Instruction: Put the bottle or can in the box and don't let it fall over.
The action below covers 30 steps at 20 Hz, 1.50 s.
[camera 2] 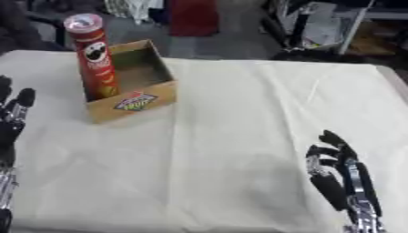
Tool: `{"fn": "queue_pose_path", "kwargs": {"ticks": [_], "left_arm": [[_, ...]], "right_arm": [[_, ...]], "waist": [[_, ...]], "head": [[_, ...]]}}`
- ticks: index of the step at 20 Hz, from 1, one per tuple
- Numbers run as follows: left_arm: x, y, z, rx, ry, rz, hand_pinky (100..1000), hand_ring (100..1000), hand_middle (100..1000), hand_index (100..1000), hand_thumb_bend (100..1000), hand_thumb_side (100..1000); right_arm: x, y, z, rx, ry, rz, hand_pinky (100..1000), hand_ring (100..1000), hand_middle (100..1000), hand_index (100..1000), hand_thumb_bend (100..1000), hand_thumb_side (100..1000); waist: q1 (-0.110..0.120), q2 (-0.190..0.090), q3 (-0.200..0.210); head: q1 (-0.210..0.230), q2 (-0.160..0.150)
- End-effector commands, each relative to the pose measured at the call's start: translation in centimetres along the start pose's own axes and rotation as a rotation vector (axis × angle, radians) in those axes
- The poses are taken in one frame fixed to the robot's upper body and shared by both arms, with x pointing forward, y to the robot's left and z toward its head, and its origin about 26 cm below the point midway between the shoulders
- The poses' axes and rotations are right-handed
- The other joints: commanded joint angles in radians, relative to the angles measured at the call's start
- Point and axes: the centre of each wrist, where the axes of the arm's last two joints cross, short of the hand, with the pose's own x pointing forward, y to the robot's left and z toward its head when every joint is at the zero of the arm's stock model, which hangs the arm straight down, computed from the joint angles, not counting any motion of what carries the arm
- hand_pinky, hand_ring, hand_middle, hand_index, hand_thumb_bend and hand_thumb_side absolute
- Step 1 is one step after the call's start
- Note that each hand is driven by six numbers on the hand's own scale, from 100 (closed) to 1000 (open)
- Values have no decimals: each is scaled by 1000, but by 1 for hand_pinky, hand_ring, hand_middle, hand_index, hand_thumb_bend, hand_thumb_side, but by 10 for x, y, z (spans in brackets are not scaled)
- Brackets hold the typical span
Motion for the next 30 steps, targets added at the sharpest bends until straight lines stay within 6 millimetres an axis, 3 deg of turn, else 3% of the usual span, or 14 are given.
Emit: {"fn": "queue_pose_path", "kwargs": {"ticks": [1, 30], "left_arm": [[10, 0, -6, -14, -38, -5, 1000, 996, 869, 914, 726, 535], [13, -6, -6, -72, -55, 28, 1000, 995, 862, 911, 699, 537]], "right_arm": [[4, -7, -3, -12, -21, 14, 689, 775, 828, 919, 100, 562], [5, -8, -4, -21, -22, 15, 689, 774, 828, 918, 100, 562]], "waist": [[3, -6, 0], [7, -7, -1]], "head": [[-5, 1], [-11, 7]]}}
